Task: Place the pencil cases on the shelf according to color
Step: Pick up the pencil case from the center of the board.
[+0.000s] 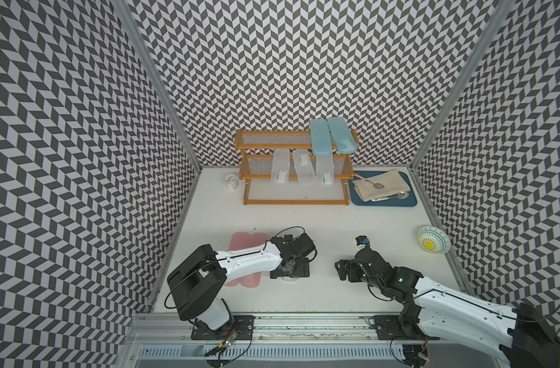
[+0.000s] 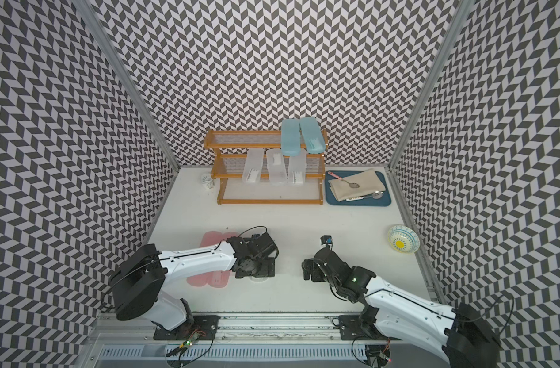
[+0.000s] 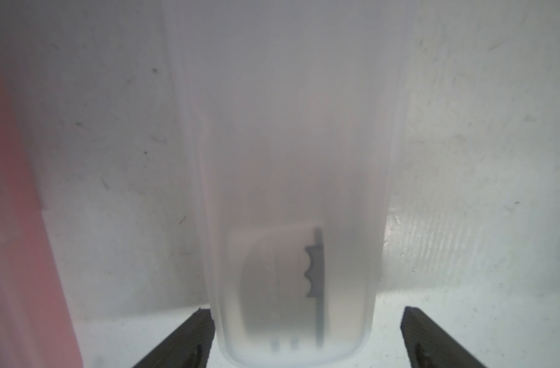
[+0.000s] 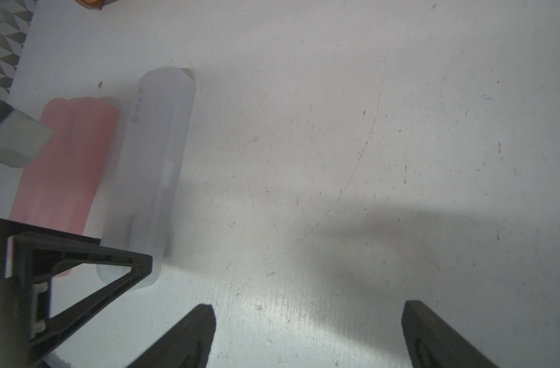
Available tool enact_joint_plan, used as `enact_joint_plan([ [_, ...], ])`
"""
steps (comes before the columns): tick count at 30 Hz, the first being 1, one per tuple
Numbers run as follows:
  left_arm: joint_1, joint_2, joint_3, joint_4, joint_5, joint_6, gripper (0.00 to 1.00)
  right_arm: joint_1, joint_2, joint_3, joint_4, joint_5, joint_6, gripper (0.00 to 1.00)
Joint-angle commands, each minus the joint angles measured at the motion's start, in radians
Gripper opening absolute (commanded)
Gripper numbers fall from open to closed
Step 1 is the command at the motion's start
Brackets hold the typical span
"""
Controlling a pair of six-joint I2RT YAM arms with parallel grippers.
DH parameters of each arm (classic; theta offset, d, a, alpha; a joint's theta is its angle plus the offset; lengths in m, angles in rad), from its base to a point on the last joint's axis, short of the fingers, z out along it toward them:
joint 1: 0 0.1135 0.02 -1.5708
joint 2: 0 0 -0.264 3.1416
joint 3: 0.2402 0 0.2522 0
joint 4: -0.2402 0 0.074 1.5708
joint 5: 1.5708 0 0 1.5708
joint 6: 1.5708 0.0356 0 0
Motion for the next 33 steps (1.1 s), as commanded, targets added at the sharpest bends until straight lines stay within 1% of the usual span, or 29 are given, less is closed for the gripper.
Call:
enact_joint_plan([
  [1, -0.007, 0.001, -0.005, -0.023, -0.034, 0.017, 0.96, -0.006, -0.015, 0.020, 0.013, 0.013, -0.003, 0.96],
  [8, -0.003, -0.006, -0.026, -0.021, -0.046, 0.010, 0.96, -0.005, -0.027, 0.011, 0.013, 0.015, -0.003, 0.96],
  [13, -0.001, 0.029, -0.018, 0.020, -0.033, 0.018, 0.96, -0.006, -0.019, 0.014, 0.008, 0.011, -0.001, 0.96],
  [19, -0.002, 0.074, -0.016, 0.053, -0.018, 0.030, 0.94, -0.005, -0.029, 0.015, -0.006, 0.021, -0.003, 0.96],
  [22, -0.003, 0.085, -0.017, 0.068, -0.008, 0.031, 0.89, -0.005, -0.032, 0.016, -0.008, 0.023, -0.004, 0.96],
  [26, -0.006, 0.075, -0.013, 0.055, -0.018, 0.033, 0.76, -0.004, -0.036, 0.015, -0.009, 0.025, -0.001, 0.96],
  [28, -0.006, 0.056, -0.013, 0.040, -0.030, 0.031, 0.72, -0.004, -0.037, 0.014, -0.009, 0.025, -0.001, 0.96],
  [29, -0.007, 0.042, -0.012, 0.031, -0.036, 0.029, 0.66, -0.005, -0.039, 0.016, -0.009, 0.026, -0.002, 0.96],
  [30, -0.006, 0.029, -0.012, 0.023, -0.042, 0.028, 0.64, -0.005, -0.039, 0.014, -0.009, 0.025, -0.002, 0.96],
  [33, -0.006, -0.016, -0.003, -0.019, -0.068, 0.022, 0.62, -0.006, -0.038, 0.015, -0.009, 0.026, -0.002, 0.96],
])
